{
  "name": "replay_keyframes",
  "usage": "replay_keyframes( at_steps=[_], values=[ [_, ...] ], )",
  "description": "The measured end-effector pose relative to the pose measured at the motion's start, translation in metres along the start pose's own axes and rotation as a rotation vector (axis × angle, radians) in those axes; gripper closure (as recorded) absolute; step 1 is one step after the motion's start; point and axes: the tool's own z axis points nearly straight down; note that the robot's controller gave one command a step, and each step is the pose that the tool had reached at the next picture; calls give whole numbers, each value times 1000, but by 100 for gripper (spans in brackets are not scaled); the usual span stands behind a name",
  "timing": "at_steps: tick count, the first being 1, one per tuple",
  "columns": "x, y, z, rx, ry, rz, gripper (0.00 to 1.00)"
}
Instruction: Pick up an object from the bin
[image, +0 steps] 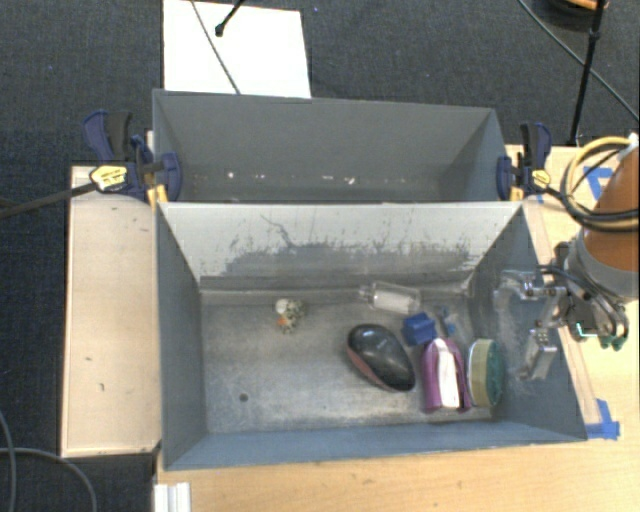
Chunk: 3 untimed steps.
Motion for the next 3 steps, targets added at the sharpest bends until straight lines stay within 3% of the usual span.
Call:
replay_keyframes(
  at_steps=[1, 2, 3],
  values=[
    [5, -9, 137, 0, -4, -116, 0],
    [-70, 24, 162, 1, -7, -260, 0],
    [-36, 120, 162, -1, -7, -315, 0]
  ],
)
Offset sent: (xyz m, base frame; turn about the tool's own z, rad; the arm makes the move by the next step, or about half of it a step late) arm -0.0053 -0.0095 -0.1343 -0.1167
